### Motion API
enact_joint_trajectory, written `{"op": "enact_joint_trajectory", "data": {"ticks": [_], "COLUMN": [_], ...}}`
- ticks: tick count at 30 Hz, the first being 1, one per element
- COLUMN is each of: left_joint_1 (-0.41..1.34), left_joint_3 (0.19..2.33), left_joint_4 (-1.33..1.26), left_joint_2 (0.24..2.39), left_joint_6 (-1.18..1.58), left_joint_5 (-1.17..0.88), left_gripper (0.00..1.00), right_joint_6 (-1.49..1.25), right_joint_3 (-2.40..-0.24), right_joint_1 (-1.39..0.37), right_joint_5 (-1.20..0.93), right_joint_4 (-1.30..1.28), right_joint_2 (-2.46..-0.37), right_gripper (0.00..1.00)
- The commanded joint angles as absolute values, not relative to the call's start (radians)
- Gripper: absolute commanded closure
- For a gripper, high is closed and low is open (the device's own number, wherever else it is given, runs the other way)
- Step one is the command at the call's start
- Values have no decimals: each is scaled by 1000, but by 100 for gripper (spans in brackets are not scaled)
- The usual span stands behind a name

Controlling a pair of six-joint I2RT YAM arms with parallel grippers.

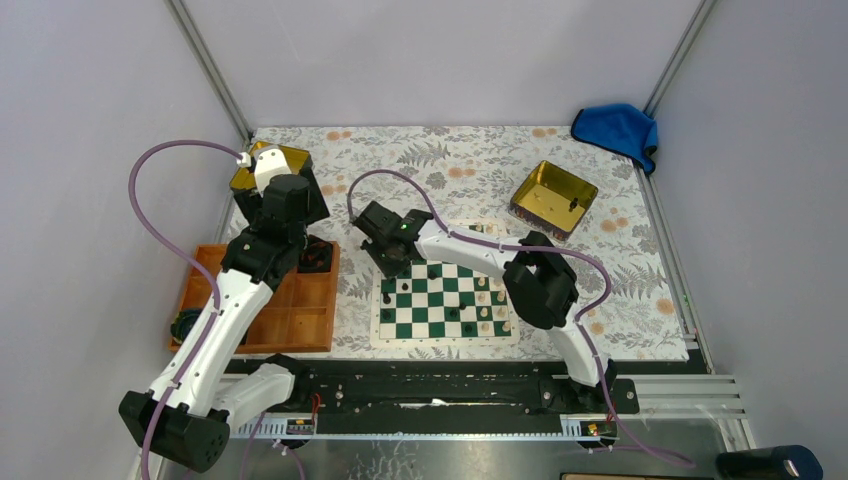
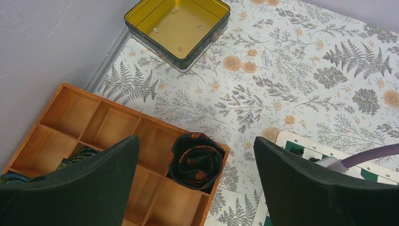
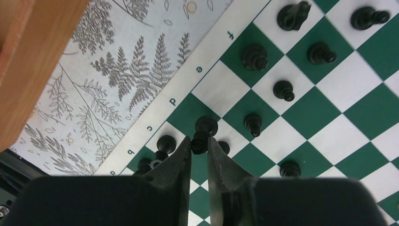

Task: Set up the chess pieces on the board
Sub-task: Move the chess piece to the chessboard.

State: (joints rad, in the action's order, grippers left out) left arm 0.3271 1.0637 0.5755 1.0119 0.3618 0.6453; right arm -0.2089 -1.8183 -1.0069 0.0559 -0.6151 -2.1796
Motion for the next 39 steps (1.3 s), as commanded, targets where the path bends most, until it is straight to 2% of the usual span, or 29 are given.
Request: {"op": "enact_joint_trajectory", "data": {"ticks": [1,39], "left_joint_1": [334,334], "left_joint_3": [1083,1071], "left_joint_4": [527,529], "left_joint_2": [1010,1003], "left_joint_6": [345,353], "left_joint_5": [659,646], "left_gripper": [1,1], "right_joint_6": [-240,-240], "right_joint_3": [-1786,-1879], "right_joint_1": [-1003,-1012], "right_joint_5": [6,-46], "right_joint_4": [-602,-618], "right_joint_2": [-2096,-2164], "right_gripper": [100,100]}}
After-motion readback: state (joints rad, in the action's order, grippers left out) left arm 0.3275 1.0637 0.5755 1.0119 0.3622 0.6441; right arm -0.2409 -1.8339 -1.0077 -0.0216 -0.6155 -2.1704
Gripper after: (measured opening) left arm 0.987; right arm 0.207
